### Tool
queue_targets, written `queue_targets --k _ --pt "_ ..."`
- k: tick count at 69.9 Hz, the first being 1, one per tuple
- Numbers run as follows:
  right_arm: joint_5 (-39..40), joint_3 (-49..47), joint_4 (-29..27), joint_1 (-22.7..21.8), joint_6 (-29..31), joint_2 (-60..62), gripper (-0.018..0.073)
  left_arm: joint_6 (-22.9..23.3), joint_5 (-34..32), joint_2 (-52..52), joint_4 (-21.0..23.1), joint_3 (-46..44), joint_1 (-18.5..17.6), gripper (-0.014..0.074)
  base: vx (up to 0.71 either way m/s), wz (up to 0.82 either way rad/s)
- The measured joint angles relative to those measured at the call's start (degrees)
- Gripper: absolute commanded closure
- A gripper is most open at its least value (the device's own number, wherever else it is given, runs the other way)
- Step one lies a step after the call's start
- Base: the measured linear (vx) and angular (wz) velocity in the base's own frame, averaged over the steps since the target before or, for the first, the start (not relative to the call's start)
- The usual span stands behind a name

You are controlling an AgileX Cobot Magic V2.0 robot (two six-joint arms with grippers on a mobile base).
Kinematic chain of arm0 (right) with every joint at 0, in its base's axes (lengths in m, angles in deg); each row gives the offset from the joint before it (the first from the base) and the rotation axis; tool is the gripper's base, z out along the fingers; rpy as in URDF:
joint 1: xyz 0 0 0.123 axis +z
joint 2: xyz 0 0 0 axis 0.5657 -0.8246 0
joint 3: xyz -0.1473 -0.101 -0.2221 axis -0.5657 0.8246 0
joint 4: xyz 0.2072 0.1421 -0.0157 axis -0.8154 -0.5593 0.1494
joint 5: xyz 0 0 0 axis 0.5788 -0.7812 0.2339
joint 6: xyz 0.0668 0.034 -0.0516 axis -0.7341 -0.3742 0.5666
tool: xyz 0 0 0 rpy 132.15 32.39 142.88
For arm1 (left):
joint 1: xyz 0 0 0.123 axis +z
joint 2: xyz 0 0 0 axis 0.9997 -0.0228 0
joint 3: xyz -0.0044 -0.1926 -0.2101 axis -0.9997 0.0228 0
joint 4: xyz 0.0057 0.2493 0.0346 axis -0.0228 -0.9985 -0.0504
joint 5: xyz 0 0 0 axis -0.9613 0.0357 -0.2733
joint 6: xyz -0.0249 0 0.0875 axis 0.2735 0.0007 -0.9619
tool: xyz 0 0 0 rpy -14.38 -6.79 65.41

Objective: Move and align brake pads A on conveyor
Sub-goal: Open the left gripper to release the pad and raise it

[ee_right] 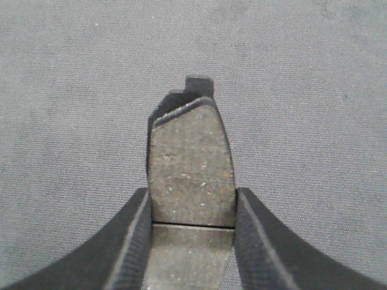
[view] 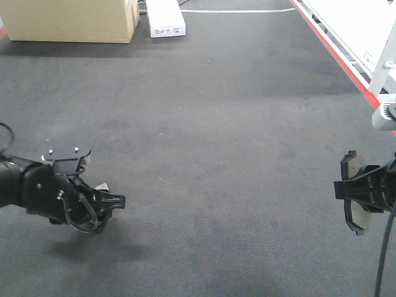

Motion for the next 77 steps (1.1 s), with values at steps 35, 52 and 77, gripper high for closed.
queue_targets --k 35,52,77 --pt "0.0 0.0 0.0 0.0 0.0 0.0 0.0555 -5.9 7.6 29.6 0.0 7.7 0.0 0.0507 0.00 0.00" --pt "0.0 0.0 0.0 0.0 0.0 0.0 0.0555 -6.6 9.2 46.9 0.0 14.2 0.0 0.0604 0.00 0.00" --pt "0.0 0.0 0.0 0.0 0.0 0.0 0.0555 -6.7 13.5 60.6 0.0 15.5 0.0 0.0604 0.00 0.00"
